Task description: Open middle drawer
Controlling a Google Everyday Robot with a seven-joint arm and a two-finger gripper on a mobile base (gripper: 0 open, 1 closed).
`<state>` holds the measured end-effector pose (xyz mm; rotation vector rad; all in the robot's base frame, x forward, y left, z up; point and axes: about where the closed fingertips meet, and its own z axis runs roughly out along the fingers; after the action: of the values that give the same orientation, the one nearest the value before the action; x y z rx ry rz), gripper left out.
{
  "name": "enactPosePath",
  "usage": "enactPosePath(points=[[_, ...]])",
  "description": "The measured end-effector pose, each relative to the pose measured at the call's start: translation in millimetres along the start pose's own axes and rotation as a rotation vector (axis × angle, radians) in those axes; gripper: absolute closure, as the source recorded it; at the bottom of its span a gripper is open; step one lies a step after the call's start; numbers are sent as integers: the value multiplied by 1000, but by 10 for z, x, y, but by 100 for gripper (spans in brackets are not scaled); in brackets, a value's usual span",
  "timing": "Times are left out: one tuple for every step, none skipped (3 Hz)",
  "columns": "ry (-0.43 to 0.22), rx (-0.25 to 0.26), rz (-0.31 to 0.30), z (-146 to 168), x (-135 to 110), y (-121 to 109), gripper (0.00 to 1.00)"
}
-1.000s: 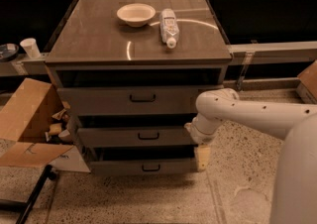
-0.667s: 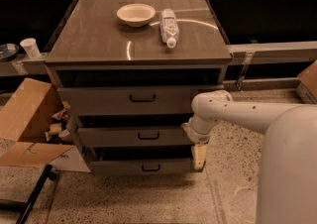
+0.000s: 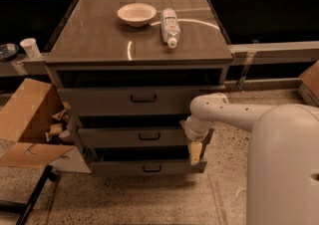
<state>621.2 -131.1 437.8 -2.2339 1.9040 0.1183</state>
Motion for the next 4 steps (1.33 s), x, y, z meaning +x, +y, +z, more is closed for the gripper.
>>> enactPosePath(points=[[-7,36,41,164,26,-101,0],[-15,48,80,325,52,-195,0],[-21,40,89,414,17,-223,19],[-37,2,94,425,-28,-88,42]])
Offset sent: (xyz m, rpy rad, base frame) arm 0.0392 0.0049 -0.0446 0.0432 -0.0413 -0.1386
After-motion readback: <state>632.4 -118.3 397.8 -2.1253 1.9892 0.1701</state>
